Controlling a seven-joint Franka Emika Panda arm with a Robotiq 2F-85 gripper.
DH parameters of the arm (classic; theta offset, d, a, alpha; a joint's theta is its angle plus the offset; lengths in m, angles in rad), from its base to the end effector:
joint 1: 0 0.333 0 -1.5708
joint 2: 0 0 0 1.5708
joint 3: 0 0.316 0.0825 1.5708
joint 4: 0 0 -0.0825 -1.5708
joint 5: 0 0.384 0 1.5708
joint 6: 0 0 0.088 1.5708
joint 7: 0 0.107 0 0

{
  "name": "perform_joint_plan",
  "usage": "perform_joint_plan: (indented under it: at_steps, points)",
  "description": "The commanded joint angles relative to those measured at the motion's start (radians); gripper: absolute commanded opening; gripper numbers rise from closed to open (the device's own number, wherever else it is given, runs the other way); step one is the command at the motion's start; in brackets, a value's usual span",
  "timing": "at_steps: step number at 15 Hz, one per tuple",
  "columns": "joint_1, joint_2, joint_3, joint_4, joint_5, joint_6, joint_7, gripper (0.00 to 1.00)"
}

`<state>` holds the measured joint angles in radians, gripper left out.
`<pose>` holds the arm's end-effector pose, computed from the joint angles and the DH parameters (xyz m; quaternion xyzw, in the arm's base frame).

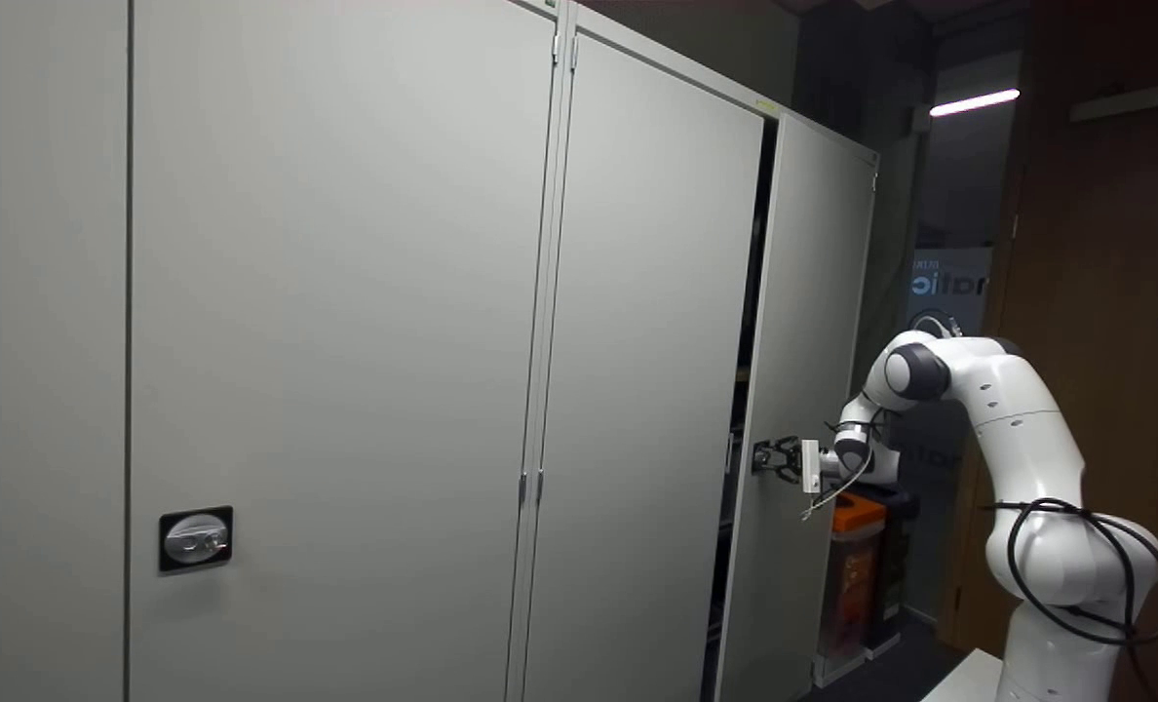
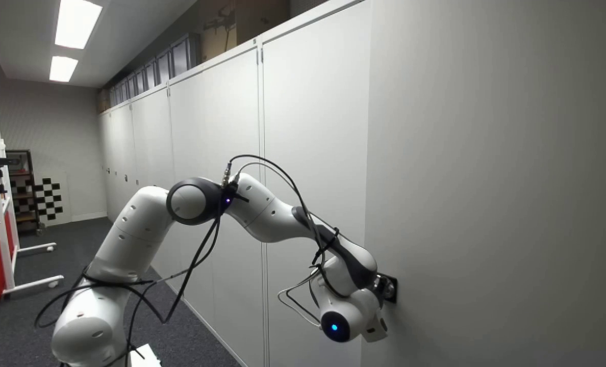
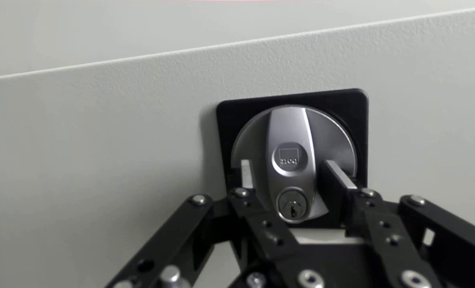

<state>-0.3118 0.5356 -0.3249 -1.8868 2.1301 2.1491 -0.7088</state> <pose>0.5537 -0.3465 0.2536 -0.5654 0.5372 -0.3682 0.5061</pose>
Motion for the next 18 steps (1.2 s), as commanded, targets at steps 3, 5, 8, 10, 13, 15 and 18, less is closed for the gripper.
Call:
perform_joint_plan:
  at_steps: [3, 5, 8, 10, 13, 15, 18]
  points:
    - [0.011, 0.021, -0.001, 0.052, 0.015, 0.042, -0.02, 0.08]
    - [0.013, 0.017, -0.001, 0.05, 0.012, 0.044, -0.024, 0.08]
    - [0.014, 0.015, -0.001, 0.048, 0.016, 0.044, -0.037, 0.08]
    - [0.014, 0.014, -0.001, 0.049, 0.016, 0.045, -0.046, 0.08]
    - [0.014, 0.017, -0.001, 0.059, 0.018, 0.05, -0.048, 0.08]
    - [0.015, 0.02, -0.001, 0.067, 0.019, 0.055, -0.046, 0.08]
    - [0.017, 0.025, 0.0, 0.083, 0.021, 0.066, -0.043, 0.08]
